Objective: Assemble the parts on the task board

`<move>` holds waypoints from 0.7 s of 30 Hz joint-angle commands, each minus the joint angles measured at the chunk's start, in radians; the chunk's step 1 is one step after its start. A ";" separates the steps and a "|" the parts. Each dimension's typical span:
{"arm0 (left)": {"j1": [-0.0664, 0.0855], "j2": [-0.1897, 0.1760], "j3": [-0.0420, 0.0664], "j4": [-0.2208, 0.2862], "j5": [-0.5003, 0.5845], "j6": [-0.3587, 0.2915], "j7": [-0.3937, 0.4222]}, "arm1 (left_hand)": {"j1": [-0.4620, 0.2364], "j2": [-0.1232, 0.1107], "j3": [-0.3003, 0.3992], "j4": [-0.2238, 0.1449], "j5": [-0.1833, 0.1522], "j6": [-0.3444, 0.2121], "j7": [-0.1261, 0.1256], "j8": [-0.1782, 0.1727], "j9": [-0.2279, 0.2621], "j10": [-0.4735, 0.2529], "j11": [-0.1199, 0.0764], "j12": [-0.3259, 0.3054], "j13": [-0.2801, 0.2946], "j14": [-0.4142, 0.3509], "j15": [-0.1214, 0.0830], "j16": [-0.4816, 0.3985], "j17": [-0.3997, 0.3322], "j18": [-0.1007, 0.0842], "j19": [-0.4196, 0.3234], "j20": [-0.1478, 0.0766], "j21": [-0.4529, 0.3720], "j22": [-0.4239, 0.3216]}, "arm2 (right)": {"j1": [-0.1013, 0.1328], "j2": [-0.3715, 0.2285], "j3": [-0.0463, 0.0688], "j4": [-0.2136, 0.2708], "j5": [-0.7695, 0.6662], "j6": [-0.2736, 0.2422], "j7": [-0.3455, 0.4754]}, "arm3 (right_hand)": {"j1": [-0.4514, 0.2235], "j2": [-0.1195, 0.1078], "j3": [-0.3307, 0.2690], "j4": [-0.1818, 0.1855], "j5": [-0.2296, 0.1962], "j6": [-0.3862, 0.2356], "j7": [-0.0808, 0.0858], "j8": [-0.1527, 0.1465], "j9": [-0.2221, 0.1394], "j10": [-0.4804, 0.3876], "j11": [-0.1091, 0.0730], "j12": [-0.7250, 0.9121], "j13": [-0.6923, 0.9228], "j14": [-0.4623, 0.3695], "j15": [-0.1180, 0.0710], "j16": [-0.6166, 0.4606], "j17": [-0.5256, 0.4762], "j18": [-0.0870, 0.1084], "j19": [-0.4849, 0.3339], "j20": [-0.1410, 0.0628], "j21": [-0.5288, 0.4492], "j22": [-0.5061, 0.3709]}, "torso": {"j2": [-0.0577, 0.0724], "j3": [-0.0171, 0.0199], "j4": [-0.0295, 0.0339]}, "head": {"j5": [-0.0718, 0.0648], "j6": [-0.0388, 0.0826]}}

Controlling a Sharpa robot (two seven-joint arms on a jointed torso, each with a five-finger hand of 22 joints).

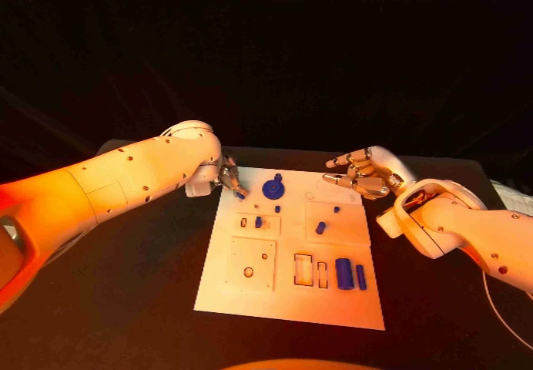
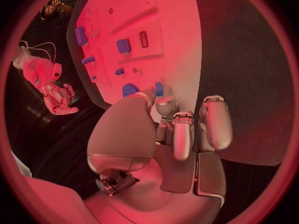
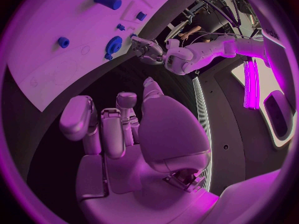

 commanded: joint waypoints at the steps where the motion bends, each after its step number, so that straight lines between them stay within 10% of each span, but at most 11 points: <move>1: -0.001 -0.007 0.000 0.015 0.028 -0.052 0.031 | -0.041 -0.038 0.216 -0.153 0.002 -0.007 -0.002 0.015 0.014 0.009 0.000 0.002 0.003 0.105 0.008 0.003 0.263 -0.002 0.002 0.001 0.000 0.022 | -0.002 0.001 0.000 0.000 -0.003 0.019 0.009 | 0.001 0.006 -0.003 -0.003 0.003 0.003 0.004 0.002 0.001 -0.006 0.002 -0.006 -0.001 0.059 0.000 -0.005 0.043 0.014 -0.007 -0.002 -0.005 -0.001 | 0.000 0.0007 0.0013 | 0.004 -0.001; 21: -0.025 -0.176 -0.018 0.272 0.042 -0.208 0.063 | -0.112 -0.069 0.318 -0.196 0.012 -0.009 -0.007 0.047 0.044 0.029 -0.004 0.029 0.023 0.105 0.003 0.003 0.263 -0.009 0.016 0.000 0.020 0.049 | -0.005 -0.003 -0.001 -0.003 0.002 0.027 0.008 | -0.005 0.012 -0.006 0.002 0.003 0.004 0.004 0.003 0.002 -0.007 0.002 -0.007 -0.003 0.059 0.000 -0.006 0.043 0.014 -0.008 -0.002 -0.007 -0.003 | -0.003 0.0003 0.0026 | 0.007 -0.005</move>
